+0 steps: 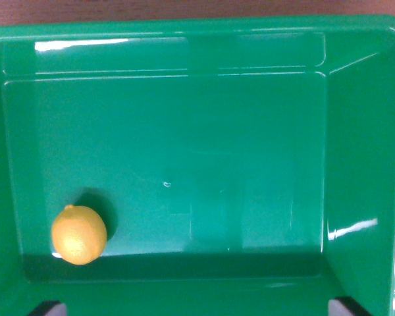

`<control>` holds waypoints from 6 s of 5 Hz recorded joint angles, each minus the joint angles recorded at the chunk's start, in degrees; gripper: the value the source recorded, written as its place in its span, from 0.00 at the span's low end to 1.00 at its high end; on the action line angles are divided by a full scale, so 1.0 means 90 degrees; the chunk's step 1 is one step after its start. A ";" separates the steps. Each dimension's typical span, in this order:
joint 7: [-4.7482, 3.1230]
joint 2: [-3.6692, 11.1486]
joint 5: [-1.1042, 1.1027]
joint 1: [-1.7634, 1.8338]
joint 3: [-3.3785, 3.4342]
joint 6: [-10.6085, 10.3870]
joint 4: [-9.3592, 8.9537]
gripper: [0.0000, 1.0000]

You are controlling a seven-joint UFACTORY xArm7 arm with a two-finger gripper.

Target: Pick fruit

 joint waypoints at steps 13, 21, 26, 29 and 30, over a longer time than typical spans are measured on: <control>-0.0104 0.0149 0.0026 0.0157 0.0158 -0.0983 -0.0781 0.00; -0.0215 0.0306 0.0054 0.0324 0.0325 -0.2024 -0.1608 0.00; -0.0276 0.0393 0.0069 0.0416 0.0417 -0.2601 -0.2066 0.00; -0.0341 0.0486 0.0086 0.0514 0.0515 -0.3213 -0.2553 0.00; -0.0341 0.0486 0.0086 0.0514 0.0515 -0.3213 -0.2553 0.00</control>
